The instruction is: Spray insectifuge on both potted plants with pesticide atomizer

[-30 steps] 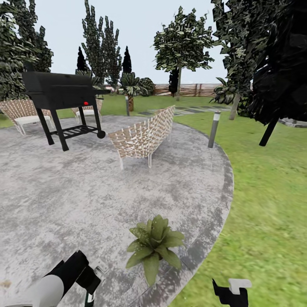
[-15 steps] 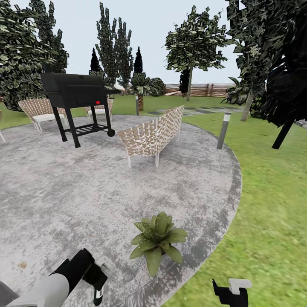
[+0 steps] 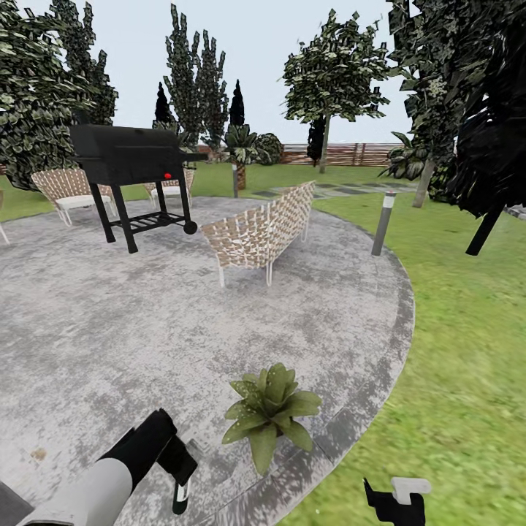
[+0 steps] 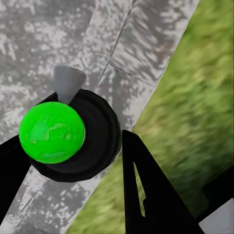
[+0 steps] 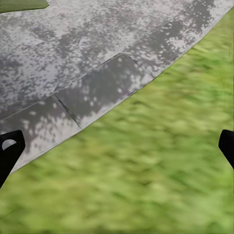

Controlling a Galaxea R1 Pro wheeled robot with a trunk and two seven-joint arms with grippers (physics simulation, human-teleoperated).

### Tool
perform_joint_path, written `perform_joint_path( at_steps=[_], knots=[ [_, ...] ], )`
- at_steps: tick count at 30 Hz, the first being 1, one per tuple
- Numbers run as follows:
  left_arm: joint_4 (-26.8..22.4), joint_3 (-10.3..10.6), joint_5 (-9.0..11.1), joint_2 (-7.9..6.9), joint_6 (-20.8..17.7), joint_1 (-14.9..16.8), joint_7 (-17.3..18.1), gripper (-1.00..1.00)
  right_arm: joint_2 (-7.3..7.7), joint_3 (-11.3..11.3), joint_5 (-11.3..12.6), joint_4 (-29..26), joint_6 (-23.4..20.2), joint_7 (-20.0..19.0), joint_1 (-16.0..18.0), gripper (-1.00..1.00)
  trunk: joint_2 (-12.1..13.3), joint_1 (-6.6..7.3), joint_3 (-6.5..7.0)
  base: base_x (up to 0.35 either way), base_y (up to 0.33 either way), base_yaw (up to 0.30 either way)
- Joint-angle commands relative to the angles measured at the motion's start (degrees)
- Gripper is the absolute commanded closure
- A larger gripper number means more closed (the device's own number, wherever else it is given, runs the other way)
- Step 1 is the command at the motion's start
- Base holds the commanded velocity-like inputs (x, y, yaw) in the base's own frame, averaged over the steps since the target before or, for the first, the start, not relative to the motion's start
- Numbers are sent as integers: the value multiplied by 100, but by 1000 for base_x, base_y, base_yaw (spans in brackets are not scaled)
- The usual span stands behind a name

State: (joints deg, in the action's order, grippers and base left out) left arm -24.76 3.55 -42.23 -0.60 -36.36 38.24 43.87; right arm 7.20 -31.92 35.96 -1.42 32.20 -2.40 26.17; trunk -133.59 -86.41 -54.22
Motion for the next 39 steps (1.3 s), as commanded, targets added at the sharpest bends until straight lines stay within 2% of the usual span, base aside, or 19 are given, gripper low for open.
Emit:
perform_joint_path(
  at_steps=[1,5,11,20,30,33,35,38,39],
  knots=[
    [-17,32,-22,-3,-19,-13,40,100,1,-37,60,1,15,-29,2,-100,-2,1,-5,0,0,0],
    [-20,29,-22,7,-20,-11,48,100,-6,-39,60,1,21,-30,2,-100,-2,1,-5,47,-49,17],
    [-20,31,-22,1,-28,-11,43,100,-13,-42,60,1,21,-32,2,-100,-2,1,-5,116,-231,244],
    [-20,24,-22,-1,-35,-4,38,100,-17,-42,51,1,20,-38,2,-100,-2,1,-5,-194,-210,262],
    [-20,28,-16,28,-60,38,51,100,-16,-42,52,1,18,-39,2,-100,-2,1,-5,69,-128,20],
    [-38,32,-303,52,-570,181,59,100,-16,-42,51,1,16,-33,2,-100,-2,1,-5,5,-2,0],
    [-38,26,-489,30,-698,300,117,100,-16,-42,45,1,16,-39,2,-100,-2,1,-5,1,0,0],
    [-46,37,-639,-75,-736,558,907,100,-17,-42,43,1,21,-41,2,-100,-2,1,-5,0,0,0],
    [-46,71,-776,-99,-743,618,1072,100,-17,-42,43,1,18,-41,2,-100,-2,1,-5,0,0,0]
  ],
)
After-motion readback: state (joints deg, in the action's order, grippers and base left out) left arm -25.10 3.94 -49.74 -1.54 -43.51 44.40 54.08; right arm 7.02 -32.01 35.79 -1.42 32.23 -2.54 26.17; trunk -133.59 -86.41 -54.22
